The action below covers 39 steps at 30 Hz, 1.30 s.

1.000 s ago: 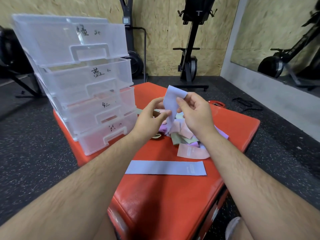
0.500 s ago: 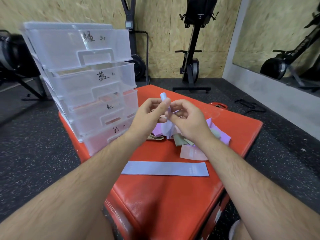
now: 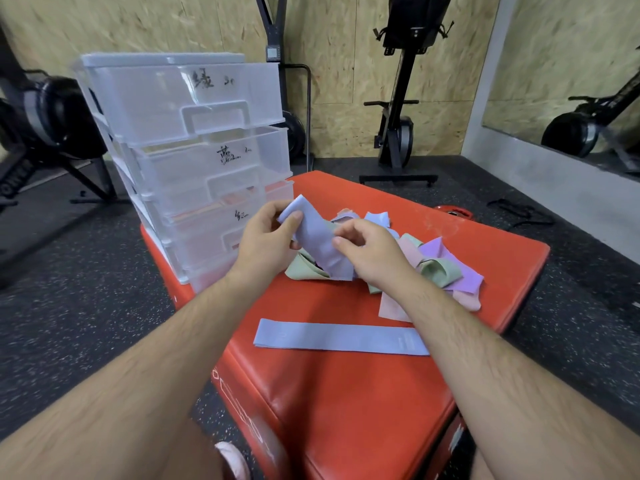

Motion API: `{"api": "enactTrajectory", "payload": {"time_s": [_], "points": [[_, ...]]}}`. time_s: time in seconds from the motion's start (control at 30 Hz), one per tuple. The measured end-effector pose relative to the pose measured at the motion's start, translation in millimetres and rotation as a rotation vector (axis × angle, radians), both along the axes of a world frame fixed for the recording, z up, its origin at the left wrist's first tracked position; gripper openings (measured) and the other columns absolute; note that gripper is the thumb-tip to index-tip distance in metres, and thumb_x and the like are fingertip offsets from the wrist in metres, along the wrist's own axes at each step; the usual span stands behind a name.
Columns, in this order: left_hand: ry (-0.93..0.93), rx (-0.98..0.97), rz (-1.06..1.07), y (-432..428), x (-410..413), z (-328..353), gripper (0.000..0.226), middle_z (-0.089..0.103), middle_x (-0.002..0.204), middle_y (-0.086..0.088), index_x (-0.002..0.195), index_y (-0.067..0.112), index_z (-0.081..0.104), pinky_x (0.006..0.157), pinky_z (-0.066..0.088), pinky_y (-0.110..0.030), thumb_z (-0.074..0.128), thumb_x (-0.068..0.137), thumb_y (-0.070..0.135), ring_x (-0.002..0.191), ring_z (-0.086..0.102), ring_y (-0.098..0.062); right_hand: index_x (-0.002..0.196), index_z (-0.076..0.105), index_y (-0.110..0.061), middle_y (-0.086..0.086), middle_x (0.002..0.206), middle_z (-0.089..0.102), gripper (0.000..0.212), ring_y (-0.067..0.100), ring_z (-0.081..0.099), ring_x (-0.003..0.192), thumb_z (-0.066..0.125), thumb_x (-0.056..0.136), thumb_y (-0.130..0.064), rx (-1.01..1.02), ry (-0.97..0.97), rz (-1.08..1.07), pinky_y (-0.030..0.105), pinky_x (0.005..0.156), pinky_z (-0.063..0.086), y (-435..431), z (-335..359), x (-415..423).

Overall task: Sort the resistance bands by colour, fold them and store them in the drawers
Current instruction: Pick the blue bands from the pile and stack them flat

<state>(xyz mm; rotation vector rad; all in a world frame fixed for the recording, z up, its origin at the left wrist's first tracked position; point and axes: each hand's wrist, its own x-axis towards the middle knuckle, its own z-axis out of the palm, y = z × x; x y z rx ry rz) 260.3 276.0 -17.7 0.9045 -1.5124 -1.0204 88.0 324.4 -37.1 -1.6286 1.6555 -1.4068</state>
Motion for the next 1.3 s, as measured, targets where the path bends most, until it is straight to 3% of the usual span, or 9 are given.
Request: {"api": "enactTrajectory", "payload": {"time_s": [0.2,0.37,0.5,0.67,0.93,1.0,1.1,1.2,1.3], "points": [[-0.233,-0.222,0.147,-9.1,3.3,-10.6,0.031,0.045,0.123,0.017,0.121,0.033,0.058,0.099,0.046,-0.030,0.068,0.091,0.035,0.117,0.051,-0.011,0.095,0.067,-0.024,-0.008,0.087,0.070,0.007,-0.005,0.060,0.074,0.063,0.096,-0.019,-0.057,-0.169,0.001,0.016,0.071,0.045,1.2,10.9,3.8],[-0.272,-0.524,0.052,7.6,-5.7,-2.5,0.011,0.045,0.098,0.015,0.095,0.017,0.059,0.077,0.039,-0.017,0.053,0.088,0.009,0.093,0.051,-0.011,0.099,0.061,-0.023,0.000,0.084,0.076,0.016,0.012,0.066,0.081,0.071,0.090,-0.032,-0.071,-0.286,-0.073,0.034,0.075,0.050,2.2,13.0,1.5],[-0.455,-0.613,-0.072,11.9,-9.0,-5.1,0.022,0.049,0.105,0.002,0.100,0.016,0.059,0.084,0.039,-0.017,0.069,0.080,0.013,0.096,0.049,-0.013,0.098,0.061,-0.024,0.009,0.092,0.076,0.011,0.023,0.069,0.082,0.069,0.092,-0.026,-0.090,-0.368,-0.073,0.040,0.072,0.053,4.8,16.8,-1.8],[-0.482,-0.517,-0.056,5.9,-10.5,-10.0,0.014,0.060,0.100,0.009,0.100,0.020,0.063,0.071,0.039,-0.009,0.071,0.090,0.026,0.087,0.057,-0.004,0.110,0.066,-0.019,0.008,0.078,0.061,0.015,0.012,0.056,0.072,0.061,0.096,-0.018,-0.024,-0.428,0.020,0.028,0.065,0.050,10.1,22.1,-4.8],[-0.361,-0.422,-0.016,9.8,-12.2,-4.0,0.014,0.064,0.083,0.002,0.089,0.011,0.060,0.066,0.040,-0.011,0.060,0.098,0.022,0.076,0.056,-0.008,0.100,0.071,-0.033,-0.004,0.117,0.055,0.020,0.011,0.059,0.098,0.072,0.085,-0.047,-0.035,-0.231,0.071,0.023,0.082,0.048,15.2,15.6,-7.1],[-0.334,-0.397,-0.023,11.0,-12.6,-3.1,0.014,0.065,0.083,0.000,0.088,0.011,0.060,0.066,0.042,-0.012,0.060,0.098,0.021,0.076,0.057,-0.011,0.101,0.071,-0.031,-0.004,0.123,0.051,0.013,0.009,0.055,0.107,0.072,0.089,-0.036,-0.032,-0.103,0.030,0.018,0.089,0.045,14.3,12.1,-9.7],[-0.351,-0.384,-0.029,11.1,-12.1,-3.3,0.011,0.067,0.084,-0.002,0.089,0.011,0.061,0.066,0.041,-0.012,0.063,0.096,0.020,0.076,0.057,-0.012,0.104,0.065,-0.013,0.004,0.105,0.064,0.010,0.005,0.056,0.087,0.062,0.098,-0.019,0.030,-0.021,0.055,0.017,0.077,0.043,12.1,7.2,-10.5],[-0.397,-0.365,-0.074,11.1,-11.8,-3.8,0.008,0.067,0.085,0.008,0.095,0.018,0.063,0.066,0.042,-0.015,0.067,0.093,0.026,0.074,0.056,-0.004,0.101,0.064,-0.014,0.005,0.096,0.073,0.005,0.012,0.063,0.082,0.060,0.098,-0.018,0.035,-0.027,0.089,0.027,0.078,0.047,10.9,2.9,-6.8],[-0.391,-0.345,-0.101,8.9,-12.1,-3.8,0.007,0.069,0.083,0.003,0.091,0.018,0.066,0.070,0.046,-0.026,0.067,0.093,0.024,0.079,0.060,-0.012,0.104,0.064,-0.014,0.006,0.097,0.074,0.007,0.005,0.064,0.081,0.061,0.098,-0.017,0.024,-0.060,0.138,0.016,0.069,0.047,11.4,1.0,-1.1]]}}
